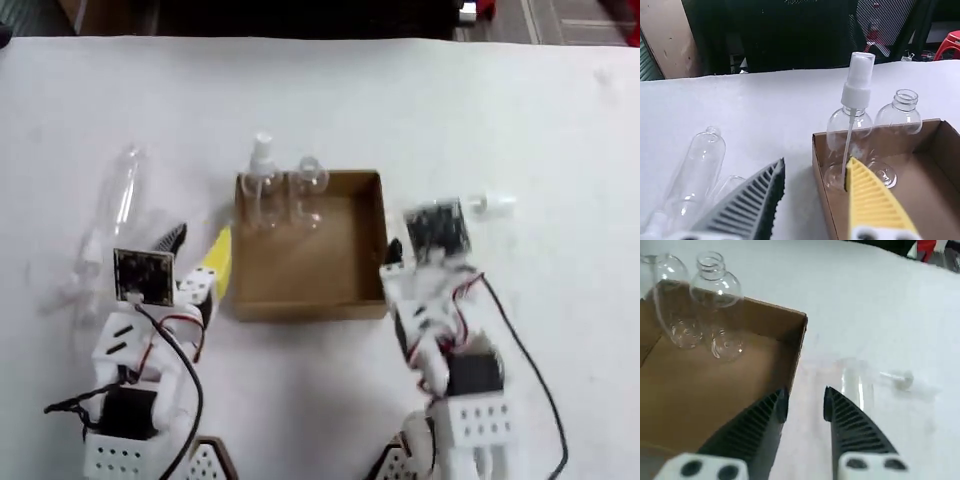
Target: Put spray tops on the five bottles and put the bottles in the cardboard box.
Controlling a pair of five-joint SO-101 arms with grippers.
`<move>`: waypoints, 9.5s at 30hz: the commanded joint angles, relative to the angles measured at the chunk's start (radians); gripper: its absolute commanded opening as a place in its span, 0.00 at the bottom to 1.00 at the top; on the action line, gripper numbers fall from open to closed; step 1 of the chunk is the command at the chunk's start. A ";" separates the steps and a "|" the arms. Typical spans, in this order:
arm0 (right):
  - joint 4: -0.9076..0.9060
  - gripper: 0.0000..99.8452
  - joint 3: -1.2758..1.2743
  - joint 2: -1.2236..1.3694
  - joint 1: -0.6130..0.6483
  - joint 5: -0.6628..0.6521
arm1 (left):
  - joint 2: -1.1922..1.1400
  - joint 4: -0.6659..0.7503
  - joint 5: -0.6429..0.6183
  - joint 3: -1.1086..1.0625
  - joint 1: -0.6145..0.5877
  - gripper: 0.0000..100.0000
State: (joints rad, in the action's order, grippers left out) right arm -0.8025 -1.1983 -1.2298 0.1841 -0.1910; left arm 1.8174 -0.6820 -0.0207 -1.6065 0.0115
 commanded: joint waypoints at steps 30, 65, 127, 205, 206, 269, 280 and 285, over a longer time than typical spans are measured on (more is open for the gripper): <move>0.061 0.21 0.295 0.661 0.061 0.028 | 0.008 0.023 0.000 0.012 0.015 0.19; 0.021 0.02 0.344 0.814 -0.005 0.029 | 0.008 0.023 0.000 0.012 0.010 0.19; -0.240 0.02 0.453 0.814 0.027 -0.063 | 0.008 0.023 -0.002 0.011 0.015 0.19; -0.395 0.19 1.639 1.788 -0.472 0.881 | 0.008 0.023 0.000 0.008 0.016 0.19; -0.381 0.19 1.639 1.790 -0.470 0.881 | 0.008 0.023 0.000 0.008 0.016 0.19; -0.924 0.02 2.789 1.709 -0.449 0.442 | 0.008 0.021 -0.005 0.031 0.016 0.19; -0.924 0.02 2.269 1.234 -0.323 0.341 | 0.008 -0.175 -0.005 0.190 0.008 0.19; -0.895 0.02 1.923 0.947 -0.165 0.341 | 0.008 -0.241 0.000 0.250 0.005 0.19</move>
State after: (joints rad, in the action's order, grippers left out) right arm -1.7031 0.8838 -0.1066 -0.0644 0.1634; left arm 1.8174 -0.8907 -0.0207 -1.4408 0.0146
